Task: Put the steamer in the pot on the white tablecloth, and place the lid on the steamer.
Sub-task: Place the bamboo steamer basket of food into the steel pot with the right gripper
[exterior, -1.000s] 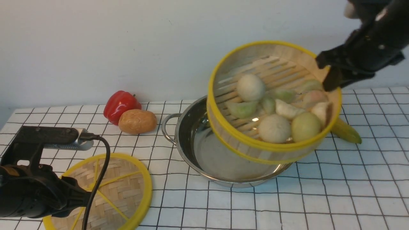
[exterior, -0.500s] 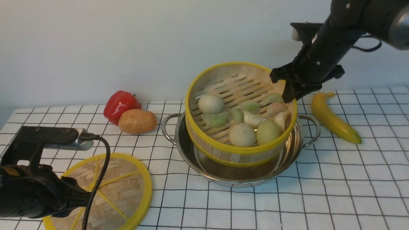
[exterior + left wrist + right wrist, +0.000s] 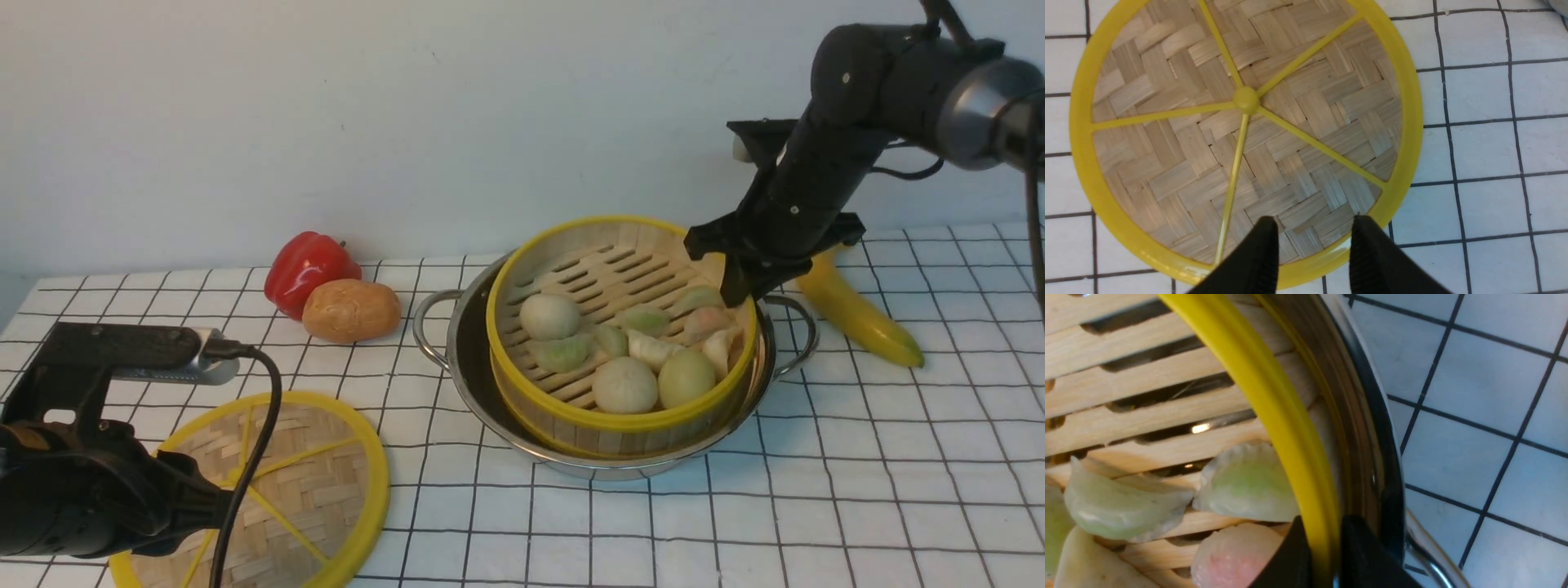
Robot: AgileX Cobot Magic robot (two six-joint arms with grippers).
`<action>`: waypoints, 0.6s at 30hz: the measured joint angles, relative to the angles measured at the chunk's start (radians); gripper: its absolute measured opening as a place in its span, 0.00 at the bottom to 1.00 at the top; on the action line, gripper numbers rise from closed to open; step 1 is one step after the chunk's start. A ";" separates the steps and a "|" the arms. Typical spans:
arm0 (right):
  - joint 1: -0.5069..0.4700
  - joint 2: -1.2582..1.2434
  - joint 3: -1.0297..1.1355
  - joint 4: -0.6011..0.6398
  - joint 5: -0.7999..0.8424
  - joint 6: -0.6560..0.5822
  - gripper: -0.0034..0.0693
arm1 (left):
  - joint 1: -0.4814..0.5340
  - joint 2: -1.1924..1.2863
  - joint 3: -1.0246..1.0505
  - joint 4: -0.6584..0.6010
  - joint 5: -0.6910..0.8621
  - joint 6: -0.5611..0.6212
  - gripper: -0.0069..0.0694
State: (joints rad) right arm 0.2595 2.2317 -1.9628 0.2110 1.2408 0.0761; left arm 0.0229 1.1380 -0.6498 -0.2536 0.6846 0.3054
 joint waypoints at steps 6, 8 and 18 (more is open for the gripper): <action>0.000 0.021 -0.001 0.008 -0.001 -0.006 0.16 | 0.000 0.000 0.000 0.000 0.001 0.000 0.41; 0.000 0.033 -0.002 0.010 -0.004 -0.007 0.16 | 0.000 0.000 0.000 0.000 0.001 0.000 0.41; 0.030 0.048 -0.020 0.011 -0.015 -0.028 0.16 | 0.000 0.000 0.000 -0.004 0.002 0.000 0.41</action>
State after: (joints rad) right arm 0.2891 2.2798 -1.9828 0.2220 1.2255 0.0485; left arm 0.0229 1.1380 -0.6498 -0.2574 0.6865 0.3054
